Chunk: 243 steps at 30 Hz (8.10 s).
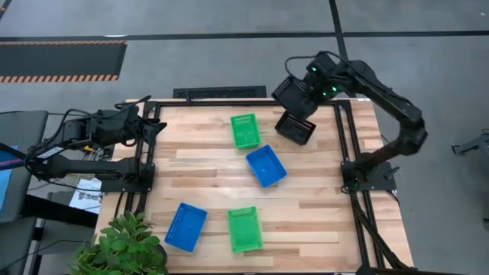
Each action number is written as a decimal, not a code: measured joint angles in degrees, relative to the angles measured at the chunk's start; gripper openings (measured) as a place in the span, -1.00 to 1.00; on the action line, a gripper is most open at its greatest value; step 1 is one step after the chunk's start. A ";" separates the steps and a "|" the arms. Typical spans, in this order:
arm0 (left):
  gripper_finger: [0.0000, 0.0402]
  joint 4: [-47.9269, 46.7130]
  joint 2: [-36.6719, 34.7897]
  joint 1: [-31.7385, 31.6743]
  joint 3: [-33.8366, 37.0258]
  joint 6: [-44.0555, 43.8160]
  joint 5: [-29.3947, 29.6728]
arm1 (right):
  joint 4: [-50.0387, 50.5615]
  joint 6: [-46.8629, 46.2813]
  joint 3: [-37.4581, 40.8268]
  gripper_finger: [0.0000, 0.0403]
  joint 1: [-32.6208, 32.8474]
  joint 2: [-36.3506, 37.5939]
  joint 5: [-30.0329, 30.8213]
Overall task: Stack baskets by color
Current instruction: Stack the left black bin on the right stacked black bins, then stack the bottom blue bin on the top stacked blue bins
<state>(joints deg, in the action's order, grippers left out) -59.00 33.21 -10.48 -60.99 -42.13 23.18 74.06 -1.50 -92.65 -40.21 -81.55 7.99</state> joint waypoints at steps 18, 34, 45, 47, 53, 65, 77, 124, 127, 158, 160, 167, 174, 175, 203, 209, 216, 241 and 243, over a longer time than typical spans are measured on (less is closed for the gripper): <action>-0.04 -0.04 0.00 -0.02 0.01 -0.60 0.09 | -15.95 14.54 28.70 -0.96 -8.91 7.62 -18.45; -0.04 -0.02 0.00 -0.02 -0.01 -3.71 -0.20 | -20.31 23.91 29.16 -0.95 -15.97 -3.98 -21.60; -0.04 -0.02 0.36 -0.02 0.02 -6.69 0.04 | -22.20 27.62 29.12 -0.94 -17.72 -9.95 -21.70; -0.04 -0.02 0.58 0.00 0.02 -6.66 -0.08 | -22.54 27.52 29.12 -0.92 -17.79 -10.91 -21.68; 0.03 0.39 1.13 -0.02 0.02 -4.58 -6.52 | -21.46 27.61 29.12 -0.66 -17.67 -12.41 -21.69; 0.25 -6.43 8.20 0.03 0.02 -2.34 -23.57 | -15.60 22.61 22.97 0.13 -17.18 -1.22 -21.58; 0.25 -4.92 15.71 17.84 6.77 4.29 -34.77 | -13.80 7.93 20.97 0.10 -11.19 16.99 -21.62; 0.25 36.96 43.15 38.51 22.89 1.23 -22.45 | -12.39 -35.84 21.02 0.10 51.66 19.20 -4.32; 0.21 37.14 47.39 38.49 21.81 1.36 -23.87 | -12.75 -35.78 20.97 0.10 53.89 18.92 -3.08; -1.00 17.09 55.30 21.42 4.00 5.23 -12.10 | -23.16 -46.53 28.45 0.10 52.63 15.37 14.48; -1.00 16.11 55.28 19.53 2.10 6.36 -11.22 | -26.33 -46.34 28.51 0.10 51.59 13.45 14.63; -1.00 8.59 55.30 12.43 -6.69 9.35 -4.60 | -39.95 -40.36 28.54 0.10 49.43 5.31 14.53; -1.00 6.02 55.25 8.90 -15.28 8.48 0.65 | -51.32 -35.58 28.55 0.10 49.27 -2.54 14.62; -1.00 6.02 55.25 8.85 -16.13 8.48 1.06 | -53.38 -35.08 28.53 0.10 49.05 -3.42 14.60; -1.00 7.71 55.30 8.24 -19.17 10.19 5.06 | -55.75 -27.95 22.06 0.10 46.80 -8.95 20.52; -1.00 9.74 55.30 8.26 -19.17 10.93 4.21 | -56.03 -27.81 22.06 0.10 46.30 -8.86 20.48; -1.00 10.08 55.30 8.19 -19.15 11.77 4.28 | -56.44 -27.30 22.06 0.10 46.18 -8.77 20.54; -1.00 11.34 55.30 6.99 -19.15 12.50 5.10 | -56.71 -23.31 20.66 0.10 46.12 -7.99 21.92; -1.00 12.62 55.30 6.97 -19.15 12.48 4.63 | -56.35 -23.32 20.66 0.10 46.10 -7.99 21.93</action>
<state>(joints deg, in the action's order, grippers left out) -46.38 88.51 -3.51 -80.14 -29.65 27.81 17.71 -24.82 -71.99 5.89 -89.54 29.92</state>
